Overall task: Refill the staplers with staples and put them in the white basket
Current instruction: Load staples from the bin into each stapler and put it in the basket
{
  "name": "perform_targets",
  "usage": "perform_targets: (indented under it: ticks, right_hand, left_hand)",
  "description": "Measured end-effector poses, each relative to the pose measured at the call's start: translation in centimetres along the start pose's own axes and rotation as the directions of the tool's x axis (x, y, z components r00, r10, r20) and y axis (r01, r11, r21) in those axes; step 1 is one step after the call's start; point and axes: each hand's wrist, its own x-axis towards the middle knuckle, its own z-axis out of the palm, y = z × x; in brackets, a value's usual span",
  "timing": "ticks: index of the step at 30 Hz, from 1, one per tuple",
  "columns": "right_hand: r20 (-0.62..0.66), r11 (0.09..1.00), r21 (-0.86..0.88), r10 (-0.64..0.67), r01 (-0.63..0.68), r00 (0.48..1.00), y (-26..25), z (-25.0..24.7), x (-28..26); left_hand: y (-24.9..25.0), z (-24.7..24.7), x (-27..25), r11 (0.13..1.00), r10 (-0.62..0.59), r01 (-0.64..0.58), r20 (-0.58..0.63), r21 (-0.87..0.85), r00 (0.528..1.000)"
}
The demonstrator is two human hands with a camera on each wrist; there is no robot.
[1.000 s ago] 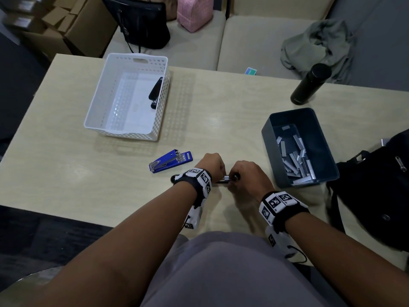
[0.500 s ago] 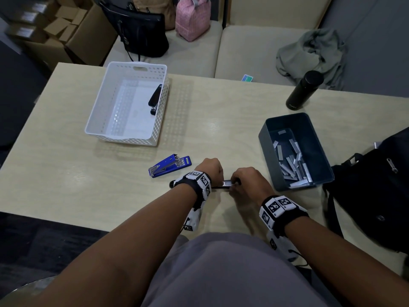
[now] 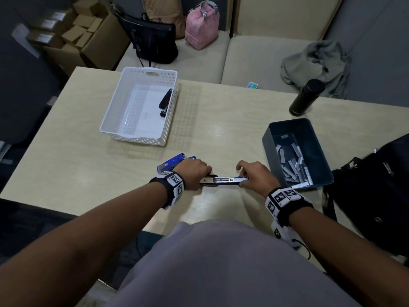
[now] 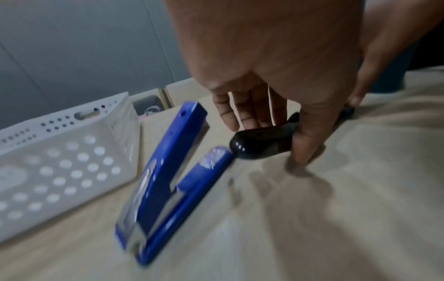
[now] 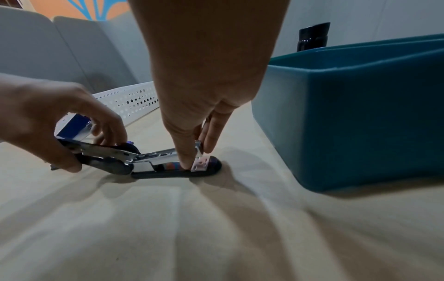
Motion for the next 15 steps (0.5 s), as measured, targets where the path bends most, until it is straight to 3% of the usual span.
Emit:
perform_targets:
  ticks: [6,9,11,15]
  right_hand:
    - [-0.020,0.999,-0.030,-0.013,0.013,1.000,0.2,-0.2,1.0]
    - [0.004,0.996,0.092,0.013,-0.013,1.000,0.3,-0.2,1.5]
    - [0.041,0.977,0.207,0.048,-0.056,0.998,0.8,-0.1,1.7]
    - [0.200,0.965,0.217,0.107,-0.151,0.974,1.8,-0.1,1.6]
  left_hand:
    - [0.9,-5.1,1.4,0.996,0.062,-0.064,-0.035,-0.059,0.997]
    - [2.9,-6.1,2.8,0.991,0.113,-0.116,-0.047,-0.066,0.993]
    - [4.2,-5.5,3.8,0.993,0.114,-0.115,-0.025,-0.034,0.993]
    - [5.6,-1.7,4.8,0.999,0.011,-0.009,0.045,-0.043,0.999]
